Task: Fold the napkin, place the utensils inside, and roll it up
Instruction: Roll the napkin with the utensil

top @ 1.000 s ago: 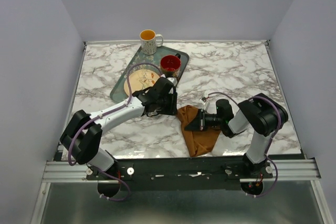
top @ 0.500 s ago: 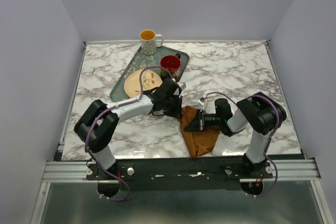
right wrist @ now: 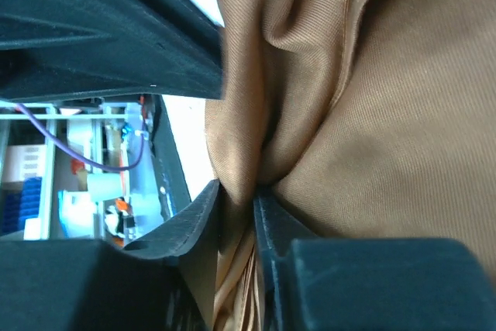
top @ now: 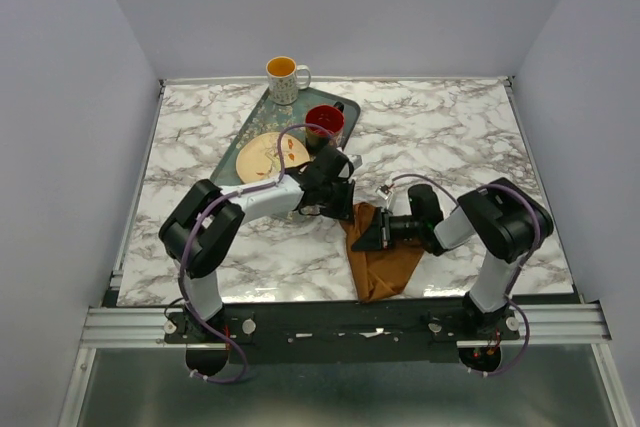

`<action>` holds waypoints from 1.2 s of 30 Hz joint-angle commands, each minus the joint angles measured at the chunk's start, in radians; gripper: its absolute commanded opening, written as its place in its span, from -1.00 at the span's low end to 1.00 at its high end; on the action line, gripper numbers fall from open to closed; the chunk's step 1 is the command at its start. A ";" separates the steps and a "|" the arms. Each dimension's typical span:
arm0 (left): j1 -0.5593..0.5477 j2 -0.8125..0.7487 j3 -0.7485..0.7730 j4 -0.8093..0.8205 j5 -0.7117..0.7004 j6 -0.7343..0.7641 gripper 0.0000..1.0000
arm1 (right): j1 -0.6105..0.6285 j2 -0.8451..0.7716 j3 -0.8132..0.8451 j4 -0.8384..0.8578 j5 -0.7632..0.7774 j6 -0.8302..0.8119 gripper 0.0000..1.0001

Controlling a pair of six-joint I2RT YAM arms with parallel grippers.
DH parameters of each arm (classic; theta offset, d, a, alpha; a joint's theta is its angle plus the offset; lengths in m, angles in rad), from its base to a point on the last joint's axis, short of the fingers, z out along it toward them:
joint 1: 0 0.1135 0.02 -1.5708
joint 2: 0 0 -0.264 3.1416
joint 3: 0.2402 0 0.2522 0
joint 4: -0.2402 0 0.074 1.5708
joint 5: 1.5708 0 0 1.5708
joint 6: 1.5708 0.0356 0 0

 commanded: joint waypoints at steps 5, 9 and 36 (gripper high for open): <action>-0.012 0.089 0.064 0.010 0.016 0.012 -0.66 | 0.001 -0.113 0.063 -0.459 0.158 -0.174 -0.25; -0.016 0.106 0.079 -0.005 0.004 0.017 -0.68 | 0.004 -0.167 0.064 -0.535 0.202 -0.167 -0.09; -0.043 0.042 0.122 -0.053 -0.059 -0.012 -0.37 | 0.037 -0.261 0.329 -0.993 0.422 -0.363 -0.99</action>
